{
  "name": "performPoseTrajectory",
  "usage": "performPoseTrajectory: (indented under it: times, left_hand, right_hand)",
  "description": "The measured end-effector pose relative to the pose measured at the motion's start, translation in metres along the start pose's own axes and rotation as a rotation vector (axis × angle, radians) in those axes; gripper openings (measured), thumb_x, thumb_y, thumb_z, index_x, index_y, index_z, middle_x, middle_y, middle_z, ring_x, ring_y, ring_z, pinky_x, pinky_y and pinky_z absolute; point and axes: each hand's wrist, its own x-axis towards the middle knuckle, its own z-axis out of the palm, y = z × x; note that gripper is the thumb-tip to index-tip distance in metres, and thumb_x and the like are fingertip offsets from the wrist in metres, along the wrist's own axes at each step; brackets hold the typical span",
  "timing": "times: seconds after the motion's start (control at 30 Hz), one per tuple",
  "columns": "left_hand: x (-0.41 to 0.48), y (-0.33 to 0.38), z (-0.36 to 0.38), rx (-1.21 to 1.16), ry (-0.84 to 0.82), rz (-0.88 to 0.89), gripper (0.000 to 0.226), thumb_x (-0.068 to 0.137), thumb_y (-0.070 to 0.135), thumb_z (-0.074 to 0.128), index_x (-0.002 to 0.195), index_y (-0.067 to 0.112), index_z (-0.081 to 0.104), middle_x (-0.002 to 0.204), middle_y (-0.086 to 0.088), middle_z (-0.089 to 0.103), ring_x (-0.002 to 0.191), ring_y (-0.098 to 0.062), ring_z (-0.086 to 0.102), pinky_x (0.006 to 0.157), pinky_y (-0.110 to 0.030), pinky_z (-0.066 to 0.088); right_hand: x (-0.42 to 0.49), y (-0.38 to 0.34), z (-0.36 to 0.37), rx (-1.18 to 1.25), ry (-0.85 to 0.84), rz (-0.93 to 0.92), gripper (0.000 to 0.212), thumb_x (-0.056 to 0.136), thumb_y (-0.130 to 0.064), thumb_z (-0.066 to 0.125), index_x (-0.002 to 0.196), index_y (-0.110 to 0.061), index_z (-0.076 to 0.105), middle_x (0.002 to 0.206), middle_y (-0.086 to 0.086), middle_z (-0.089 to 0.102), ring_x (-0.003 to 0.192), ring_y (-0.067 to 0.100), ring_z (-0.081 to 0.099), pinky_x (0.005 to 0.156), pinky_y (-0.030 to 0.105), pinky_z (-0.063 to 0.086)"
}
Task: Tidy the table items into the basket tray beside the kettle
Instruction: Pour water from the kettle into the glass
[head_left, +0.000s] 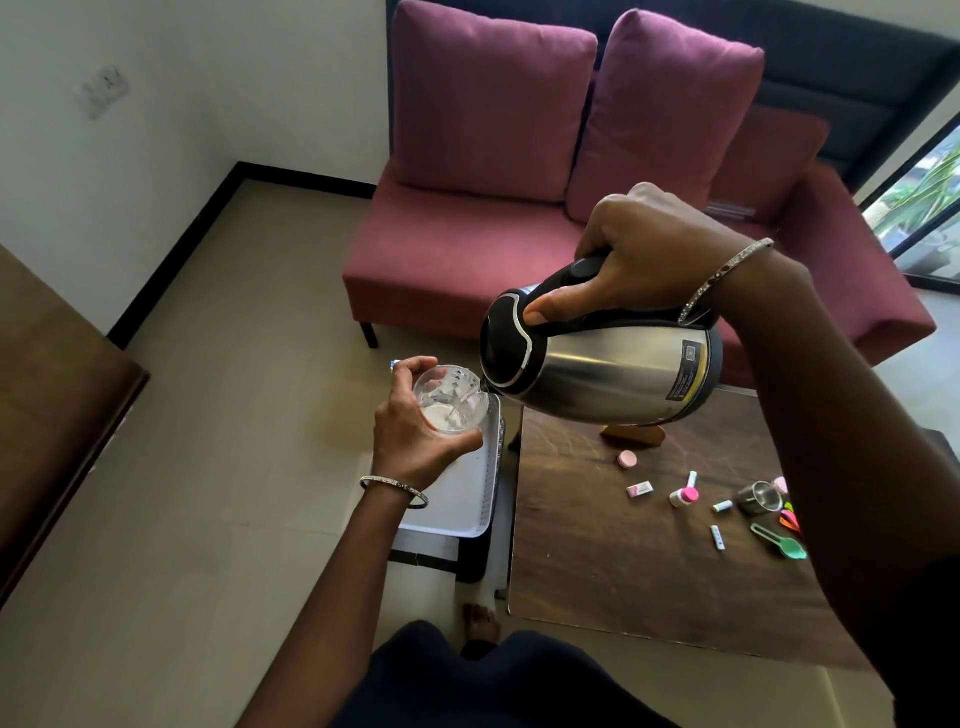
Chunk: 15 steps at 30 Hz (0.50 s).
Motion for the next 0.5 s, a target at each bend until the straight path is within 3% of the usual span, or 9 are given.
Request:
performPoseTrajectory:
  times: [0.5]
  left_hand:
    - [-0.0006,0.0021,-0.0002,0.002,0.01,-0.006,0.083,0.049,0.022,0.088,0.121,0.017,0.047,0.111,0.009,0.062,0.1,-0.009,0.063,0.087,-0.035,0.056]
  right_hand:
    - [0.0012,-0.0016,0.0027,0.014,-0.005,-0.015,0.076,0.05,-0.09,0.061,0.058,-0.016,0.072,0.046,-0.001,0.053,0.045,0.015,0.049,0.046,0.033,0.042]
